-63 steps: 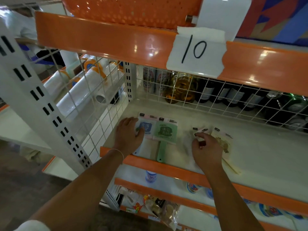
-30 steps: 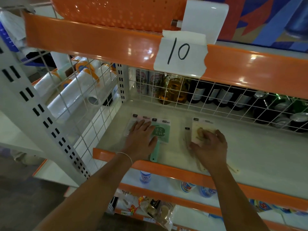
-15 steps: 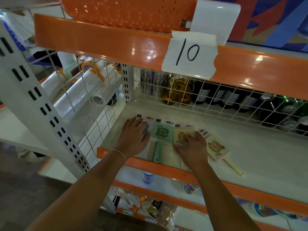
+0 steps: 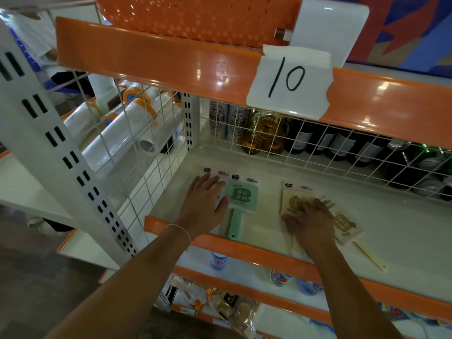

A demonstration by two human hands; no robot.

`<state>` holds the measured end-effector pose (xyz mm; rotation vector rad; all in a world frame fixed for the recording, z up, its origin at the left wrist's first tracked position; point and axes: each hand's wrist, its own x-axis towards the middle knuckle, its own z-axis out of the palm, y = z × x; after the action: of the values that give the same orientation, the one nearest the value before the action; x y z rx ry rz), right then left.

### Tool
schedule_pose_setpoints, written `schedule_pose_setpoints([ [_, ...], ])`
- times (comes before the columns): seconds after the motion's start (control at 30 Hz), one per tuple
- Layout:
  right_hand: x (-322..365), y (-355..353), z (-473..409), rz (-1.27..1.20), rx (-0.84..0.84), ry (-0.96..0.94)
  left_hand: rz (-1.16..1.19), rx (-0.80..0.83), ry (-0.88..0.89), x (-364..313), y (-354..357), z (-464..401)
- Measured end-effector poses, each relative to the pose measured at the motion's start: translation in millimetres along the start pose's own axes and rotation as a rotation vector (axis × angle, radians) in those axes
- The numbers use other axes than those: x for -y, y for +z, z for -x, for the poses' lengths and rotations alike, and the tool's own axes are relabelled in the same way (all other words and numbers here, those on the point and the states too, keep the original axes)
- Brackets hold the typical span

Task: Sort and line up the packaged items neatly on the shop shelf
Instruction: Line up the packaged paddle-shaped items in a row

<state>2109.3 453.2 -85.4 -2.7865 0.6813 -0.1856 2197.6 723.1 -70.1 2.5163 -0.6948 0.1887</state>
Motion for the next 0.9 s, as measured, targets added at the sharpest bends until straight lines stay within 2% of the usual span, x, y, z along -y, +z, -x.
schedule_pose_setpoints([
  [0.17,19.2,5.2,-0.7,0.066,0.018,-0.043,-0.023,0.046,0.015,-4.9,8.5,0.4],
  [0.3,37.1,17.0,2.8,-0.043,0.043,-0.025,-0.021,0.061,0.033,-11.7,7.9,1.5],
  [0.5,47.0,19.7,14.6,-0.171,-0.008,0.019,-0.053,0.050,0.068,-15.2,9.4,3.9],
  [0.67,41.9,18.3,20.5,-0.229,-0.058,-0.021,-0.040,0.006,-0.011,4.3,2.4,-1.5],
  [0.9,38.9,20.0,27.5,-0.131,-0.070,-0.092,-0.027,0.021,-0.010,14.1,-0.7,-6.6],
])
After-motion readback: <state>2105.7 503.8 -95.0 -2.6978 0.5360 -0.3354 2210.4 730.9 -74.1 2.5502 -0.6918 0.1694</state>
